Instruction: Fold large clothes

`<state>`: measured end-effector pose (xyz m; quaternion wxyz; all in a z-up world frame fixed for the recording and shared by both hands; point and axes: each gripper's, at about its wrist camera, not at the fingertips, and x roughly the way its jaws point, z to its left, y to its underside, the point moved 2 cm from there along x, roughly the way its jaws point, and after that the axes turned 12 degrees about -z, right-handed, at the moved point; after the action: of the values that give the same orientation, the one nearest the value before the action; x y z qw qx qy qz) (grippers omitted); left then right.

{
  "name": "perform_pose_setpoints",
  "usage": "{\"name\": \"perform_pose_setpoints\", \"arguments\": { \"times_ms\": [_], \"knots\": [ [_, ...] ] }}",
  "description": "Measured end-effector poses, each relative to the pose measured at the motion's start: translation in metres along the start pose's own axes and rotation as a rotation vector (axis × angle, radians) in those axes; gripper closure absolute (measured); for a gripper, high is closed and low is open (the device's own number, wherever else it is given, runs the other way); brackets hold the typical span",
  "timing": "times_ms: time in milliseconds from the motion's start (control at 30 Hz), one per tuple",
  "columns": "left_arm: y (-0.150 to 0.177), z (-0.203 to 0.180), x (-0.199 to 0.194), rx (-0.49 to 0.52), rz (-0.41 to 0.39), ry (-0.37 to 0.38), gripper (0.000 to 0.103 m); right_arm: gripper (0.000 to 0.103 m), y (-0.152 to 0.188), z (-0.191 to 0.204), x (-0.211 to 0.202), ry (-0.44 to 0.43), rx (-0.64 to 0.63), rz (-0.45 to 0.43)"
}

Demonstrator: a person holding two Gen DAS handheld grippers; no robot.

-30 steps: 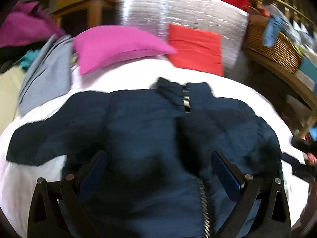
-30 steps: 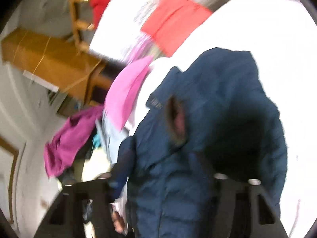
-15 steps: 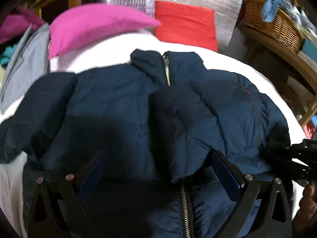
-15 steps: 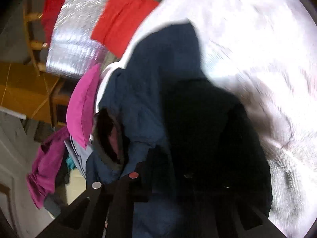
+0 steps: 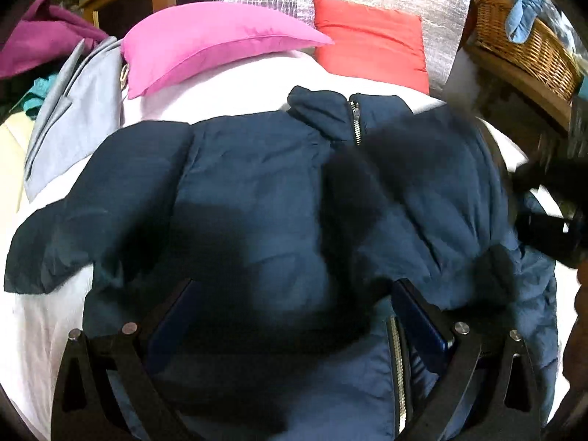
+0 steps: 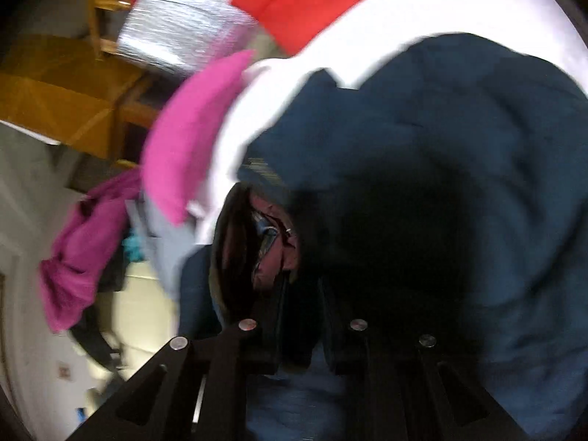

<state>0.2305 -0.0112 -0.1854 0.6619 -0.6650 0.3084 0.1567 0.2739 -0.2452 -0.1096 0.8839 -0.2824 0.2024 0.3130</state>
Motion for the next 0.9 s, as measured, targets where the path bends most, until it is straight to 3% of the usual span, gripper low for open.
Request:
{"name": "perform_pose_setpoints", "arguments": {
  "times_ms": [133, 200, 300, 367, 433, 533, 633, 733, 800, 867, 900],
  "knots": [
    [0.002, 0.002, -0.009, -0.012, -0.013, 0.012, 0.0, 0.083, 0.008, 0.042, 0.014, -0.168, -0.038, 0.101],
    [0.003, 0.004, -0.015, -0.029, -0.028, 0.027, 0.0, 0.083, 0.013, 0.056, 0.019, -0.195, -0.065, 0.146],
    [0.0, 0.01, -0.019, -0.035, -0.051, 0.02, 0.0, 0.08, 0.014, 0.062, 0.009, -0.188, -0.12, 0.106],
    [-0.002, 0.016, -0.016, -0.059, -0.052, 0.013, 0.0, 0.067, 0.011, 0.052, -0.003, -0.132, -0.134, 0.057],
    [-0.006, 0.027, -0.011, -0.099, -0.037, 0.0, 0.0, 0.037, 0.004, 0.032, -0.026, -0.019, -0.164, -0.022],
    [-0.01, 0.044, -0.002, -0.17, -0.013, -0.024, 0.0, 0.035, -0.006, 0.004, -0.056, 0.136, -0.213, -0.131],
    [-0.012, 0.062, 0.002, -0.226, -0.011, -0.056, 0.0, 0.035, -0.015, -0.027, -0.078, 0.199, -0.174, -0.171],
    [-0.013, 0.077, 0.009, -0.282, -0.009, -0.051, 0.0, 0.052, -0.017, -0.051, -0.101, 0.335, -0.193, -0.248],
    [-0.01, 0.084, 0.013, -0.325, 0.007, -0.024, 0.01, 0.052, -0.022, -0.061, -0.119, 0.425, -0.222, -0.338],
    [-0.008, 0.084, 0.017, -0.336, 0.018, -0.019, 0.023, 0.042, -0.029, -0.074, -0.131, 0.5, -0.202, -0.402],
    [-0.007, 0.081, 0.019, -0.323, 0.021, -0.021, 0.029, 0.028, -0.033, -0.083, -0.134, 0.507, -0.176, -0.415]
  ]
}}
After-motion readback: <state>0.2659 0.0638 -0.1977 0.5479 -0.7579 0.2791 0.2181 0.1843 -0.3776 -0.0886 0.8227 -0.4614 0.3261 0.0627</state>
